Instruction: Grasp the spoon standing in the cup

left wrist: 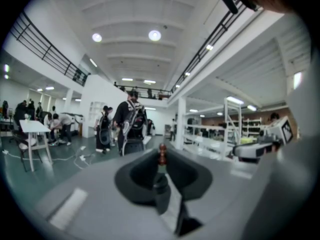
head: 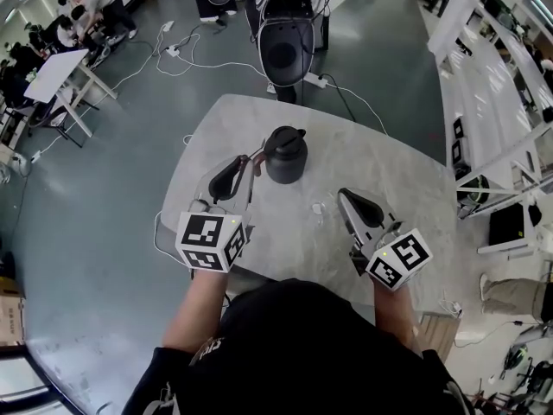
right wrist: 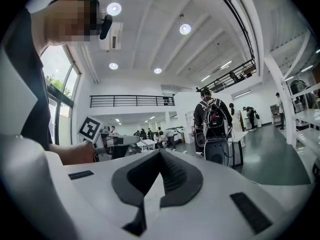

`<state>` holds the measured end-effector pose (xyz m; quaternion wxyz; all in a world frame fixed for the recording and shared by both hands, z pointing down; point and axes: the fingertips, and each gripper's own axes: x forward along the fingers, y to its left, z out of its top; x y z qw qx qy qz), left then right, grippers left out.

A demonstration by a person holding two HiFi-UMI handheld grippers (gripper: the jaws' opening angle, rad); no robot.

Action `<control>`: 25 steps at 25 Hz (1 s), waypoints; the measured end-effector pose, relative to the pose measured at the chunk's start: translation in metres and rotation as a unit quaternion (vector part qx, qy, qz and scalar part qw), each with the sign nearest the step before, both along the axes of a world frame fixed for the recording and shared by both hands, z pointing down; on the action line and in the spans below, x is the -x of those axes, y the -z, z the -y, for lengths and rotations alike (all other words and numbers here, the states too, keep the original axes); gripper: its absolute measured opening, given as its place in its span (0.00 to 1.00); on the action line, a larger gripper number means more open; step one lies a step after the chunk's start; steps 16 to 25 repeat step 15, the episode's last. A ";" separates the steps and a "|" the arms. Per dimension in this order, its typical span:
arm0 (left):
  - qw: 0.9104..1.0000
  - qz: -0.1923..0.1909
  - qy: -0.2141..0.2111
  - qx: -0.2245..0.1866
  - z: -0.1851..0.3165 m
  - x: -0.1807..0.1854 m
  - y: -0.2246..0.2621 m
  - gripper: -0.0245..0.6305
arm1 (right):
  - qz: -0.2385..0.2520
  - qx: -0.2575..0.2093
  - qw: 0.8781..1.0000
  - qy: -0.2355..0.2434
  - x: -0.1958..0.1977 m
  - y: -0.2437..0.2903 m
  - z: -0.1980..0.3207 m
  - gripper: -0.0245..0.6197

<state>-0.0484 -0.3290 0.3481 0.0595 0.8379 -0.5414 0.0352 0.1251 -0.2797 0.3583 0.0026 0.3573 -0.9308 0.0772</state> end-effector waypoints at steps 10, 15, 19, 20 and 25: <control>1.000 0.005 -0.013 0.003 0.003 -0.009 0.003 0.12 | 0.003 0.003 1.000 -0.007 -0.005 0.000 -0.001 0.02; 1.000 0.002 -0.015 0.000 0.003 -0.013 0.002 0.12 | 0.005 0.003 1.000 -0.010 -0.009 -0.003 -0.002 0.02; 1.000 0.002 -0.015 0.000 0.003 -0.013 0.002 0.12 | 0.005 0.003 1.000 -0.010 -0.009 -0.003 -0.002 0.02; 1.000 0.002 -0.015 0.000 0.003 -0.013 0.002 0.12 | 0.005 0.003 1.000 -0.010 -0.009 -0.003 -0.002 0.02; 1.000 0.002 -0.015 0.000 0.003 -0.013 0.002 0.12 | 0.005 0.003 1.000 -0.010 -0.009 -0.003 -0.002 0.02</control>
